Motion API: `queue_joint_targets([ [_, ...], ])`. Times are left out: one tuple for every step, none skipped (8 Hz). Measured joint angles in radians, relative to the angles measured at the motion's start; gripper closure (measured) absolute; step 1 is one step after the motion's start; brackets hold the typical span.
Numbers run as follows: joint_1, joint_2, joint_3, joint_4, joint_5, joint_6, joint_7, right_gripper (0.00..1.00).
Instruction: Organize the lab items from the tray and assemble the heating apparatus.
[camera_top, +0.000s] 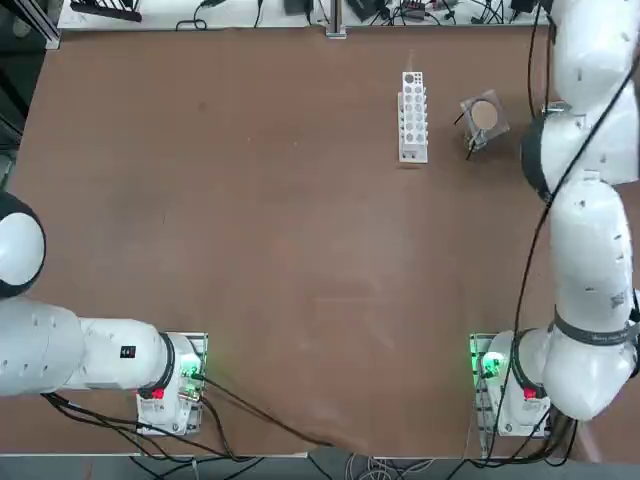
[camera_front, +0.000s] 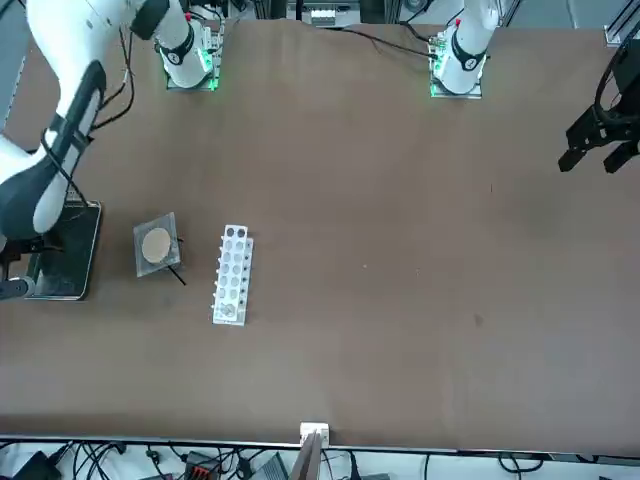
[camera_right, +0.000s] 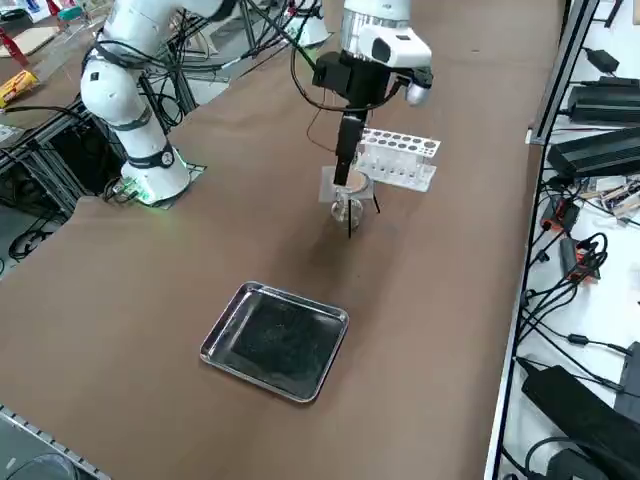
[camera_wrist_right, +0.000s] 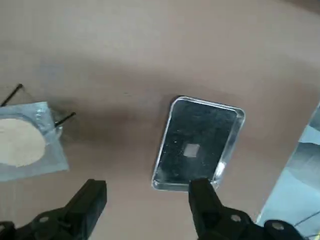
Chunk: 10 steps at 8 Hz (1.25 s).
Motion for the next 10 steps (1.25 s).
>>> queue_joint_targets([
  [-0.044,-0.072,0.117,0.003,-0.083,0.0,0.054,0.0],
  [-0.108,-0.146,0.251,0.006,-0.164,0.0,0.109,0.0],
  [-0.185,-0.22,0.396,0.009,-0.246,0.001,0.174,0.0],
  [-0.264,-0.289,0.54,0.009,-0.315,-0.004,0.249,0.0],
  [-0.332,-0.353,0.672,0.003,-0.356,-0.015,0.329,0.0],
  [-0.378,-0.412,0.772,-0.018,-0.373,-0.024,0.397,0.0],
  [-0.416,-0.465,0.854,-0.05,-0.386,-0.029,0.451,0.0],
  [-0.461,-0.521,0.942,-0.088,-0.402,-0.03,0.502,0.0],
  [-0.498,-0.576,1.02,-0.125,-0.412,-0.032,0.555,0.0],
  [-0.516,-0.625,1.079,-0.151,-0.415,-0.04,0.605,0.0],
])
